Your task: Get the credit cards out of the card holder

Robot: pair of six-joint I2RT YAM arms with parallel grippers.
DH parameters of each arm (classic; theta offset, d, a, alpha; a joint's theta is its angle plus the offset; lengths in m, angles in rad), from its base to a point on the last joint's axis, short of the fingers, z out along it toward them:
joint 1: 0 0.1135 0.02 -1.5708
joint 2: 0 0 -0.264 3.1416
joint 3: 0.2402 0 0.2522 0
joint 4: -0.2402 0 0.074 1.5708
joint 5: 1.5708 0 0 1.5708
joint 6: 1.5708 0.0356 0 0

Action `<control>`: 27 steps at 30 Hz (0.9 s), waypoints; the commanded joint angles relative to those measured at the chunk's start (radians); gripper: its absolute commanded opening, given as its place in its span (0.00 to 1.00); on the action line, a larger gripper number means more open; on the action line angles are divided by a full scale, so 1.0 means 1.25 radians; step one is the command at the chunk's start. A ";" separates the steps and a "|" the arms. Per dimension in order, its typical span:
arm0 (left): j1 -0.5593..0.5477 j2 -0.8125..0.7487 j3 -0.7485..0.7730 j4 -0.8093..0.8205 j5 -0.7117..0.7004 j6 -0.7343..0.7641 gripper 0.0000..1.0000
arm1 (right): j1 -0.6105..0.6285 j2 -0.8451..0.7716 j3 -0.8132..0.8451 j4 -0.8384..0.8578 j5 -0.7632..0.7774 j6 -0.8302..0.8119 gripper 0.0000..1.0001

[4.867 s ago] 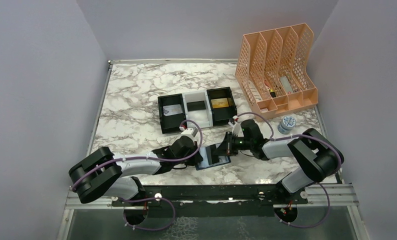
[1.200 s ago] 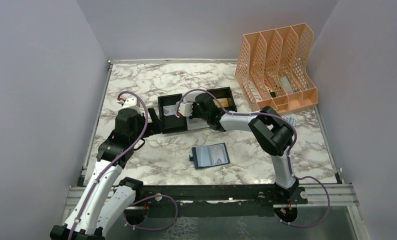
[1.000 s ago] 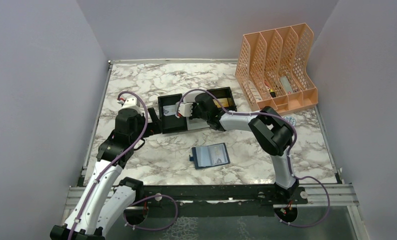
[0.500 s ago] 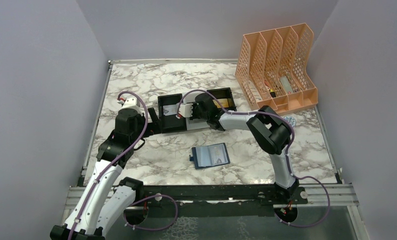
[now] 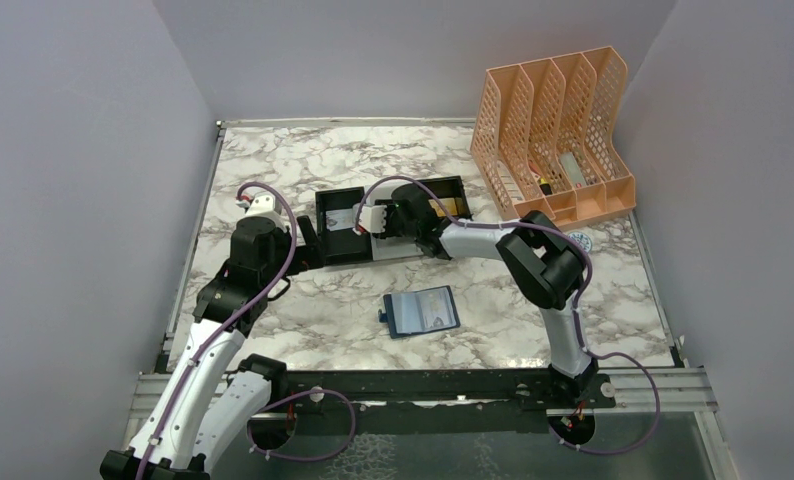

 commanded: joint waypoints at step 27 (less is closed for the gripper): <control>0.004 -0.019 -0.020 0.037 0.096 0.027 0.99 | -0.010 -0.483 -0.299 0.085 0.211 0.862 0.70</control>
